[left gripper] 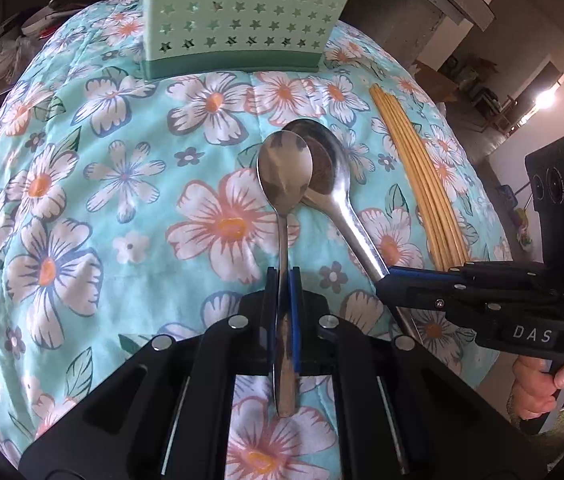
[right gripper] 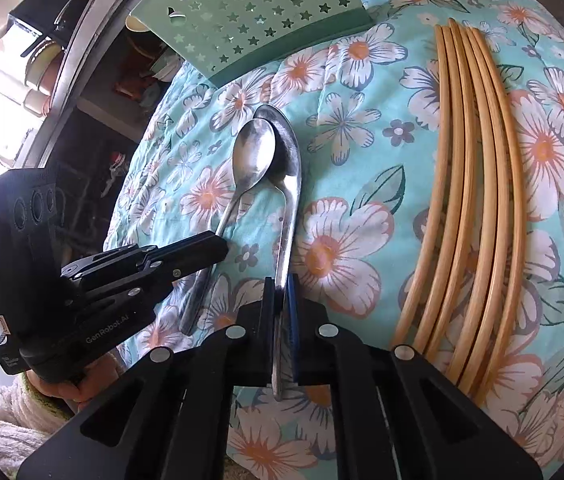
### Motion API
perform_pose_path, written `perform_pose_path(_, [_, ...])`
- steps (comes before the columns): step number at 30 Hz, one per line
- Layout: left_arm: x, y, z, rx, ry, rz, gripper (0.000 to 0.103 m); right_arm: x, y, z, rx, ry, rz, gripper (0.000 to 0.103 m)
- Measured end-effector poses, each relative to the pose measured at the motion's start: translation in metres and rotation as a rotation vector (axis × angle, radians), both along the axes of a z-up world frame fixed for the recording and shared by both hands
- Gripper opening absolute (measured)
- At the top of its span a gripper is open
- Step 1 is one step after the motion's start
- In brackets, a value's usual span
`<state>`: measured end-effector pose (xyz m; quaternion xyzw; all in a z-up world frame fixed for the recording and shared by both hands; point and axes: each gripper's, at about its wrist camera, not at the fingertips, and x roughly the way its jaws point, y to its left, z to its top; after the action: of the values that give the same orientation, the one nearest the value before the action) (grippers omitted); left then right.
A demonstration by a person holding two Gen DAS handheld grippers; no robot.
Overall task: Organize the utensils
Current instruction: 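Grasp one metal spoon with the left tool while the right tool grasps the other, then lift both metal spoons up toward the mint-green holder with both tools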
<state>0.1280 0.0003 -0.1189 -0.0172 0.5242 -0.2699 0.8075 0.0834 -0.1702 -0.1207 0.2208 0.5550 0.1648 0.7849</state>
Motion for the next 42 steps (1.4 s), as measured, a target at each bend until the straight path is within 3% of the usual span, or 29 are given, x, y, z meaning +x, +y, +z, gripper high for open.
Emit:
perform_pose_path(7, [-0.003,0.055,0.001,-0.031,0.025,0.162,0.005,-0.001,0.001,0.001,-0.015,0.002,0.018,0.006])
perform_pose_path(12, [-0.004,0.079,0.004,-0.077,0.054,0.192,0.007,0.003,0.011,0.012,-0.074,-0.025,0.067,0.009])
perform_pose_path(15, [0.0,0.089,0.019,-0.087,0.002,0.184,0.021,0.008,0.01,0.025,-0.091,-0.067,0.078,0.026])
perform_pose_path(17, [0.005,0.093,0.029,-0.098,-0.032,0.173,0.025,0.014,0.006,0.033,-0.104,-0.1,0.075,0.034])
perform_pose_path(21, [0.025,0.088,0.037,-0.088,-0.049,0.12,0.029,0.033,-0.005,0.042,-0.109,-0.128,0.059,0.035])
perform_pose_path(25, [0.049,0.072,0.027,-0.062,-0.022,0.053,0.029,0.058,-0.016,0.04,-0.091,-0.129,0.051,0.035])
perform_pose_path(36, [0.088,0.044,0.004,-0.017,0.041,-0.104,0.027,0.108,-0.015,0.013,-0.023,-0.081,0.121,0.035])
perform_pose_path(42, [0.095,0.044,-0.002,-0.054,0.068,-0.131,0.024,0.118,-0.014,0.0,0.009,-0.057,0.158,0.035])
